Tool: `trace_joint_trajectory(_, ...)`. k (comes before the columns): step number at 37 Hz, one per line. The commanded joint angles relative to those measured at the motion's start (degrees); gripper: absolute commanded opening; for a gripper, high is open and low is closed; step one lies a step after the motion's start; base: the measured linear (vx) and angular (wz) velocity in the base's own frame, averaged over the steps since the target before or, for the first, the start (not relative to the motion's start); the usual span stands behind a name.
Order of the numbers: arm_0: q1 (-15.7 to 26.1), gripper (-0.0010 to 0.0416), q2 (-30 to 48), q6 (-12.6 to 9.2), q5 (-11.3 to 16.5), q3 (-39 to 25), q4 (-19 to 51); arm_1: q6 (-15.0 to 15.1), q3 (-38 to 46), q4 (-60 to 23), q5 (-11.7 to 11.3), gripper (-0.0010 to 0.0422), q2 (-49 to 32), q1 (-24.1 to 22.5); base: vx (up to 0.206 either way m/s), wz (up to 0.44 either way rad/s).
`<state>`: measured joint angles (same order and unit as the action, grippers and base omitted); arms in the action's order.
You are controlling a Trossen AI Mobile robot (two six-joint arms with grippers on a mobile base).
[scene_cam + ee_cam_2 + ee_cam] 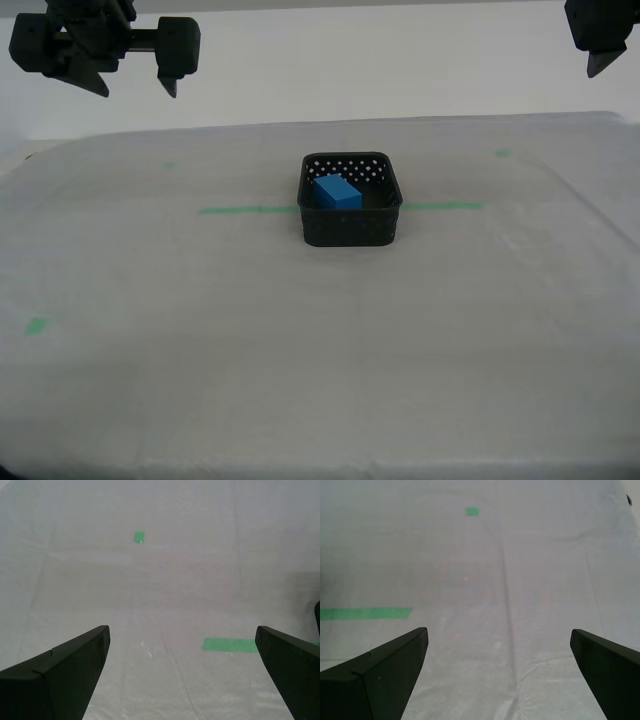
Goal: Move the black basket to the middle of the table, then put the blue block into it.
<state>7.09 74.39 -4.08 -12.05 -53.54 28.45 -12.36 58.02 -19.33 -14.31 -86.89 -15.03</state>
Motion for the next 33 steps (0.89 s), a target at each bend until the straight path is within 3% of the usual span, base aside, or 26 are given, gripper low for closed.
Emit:
trace_joint_trajectory(1, -0.02, 0.0399, -0.02, 0.04, -0.13, -0.02, 0.04, 0.04, 0.15, 0.2, -0.2, 0.04, 0.02, 0.0, 0.0, 0.0)
trace_joint_trajectory(33, -0.02, 0.0399, -0.17, 0.04, -0.13, -0.02, 0.07, 0.04, 0.15, 0.2, -0.2, 0.04, -0.02, -0.02, 0.0, 0.0)
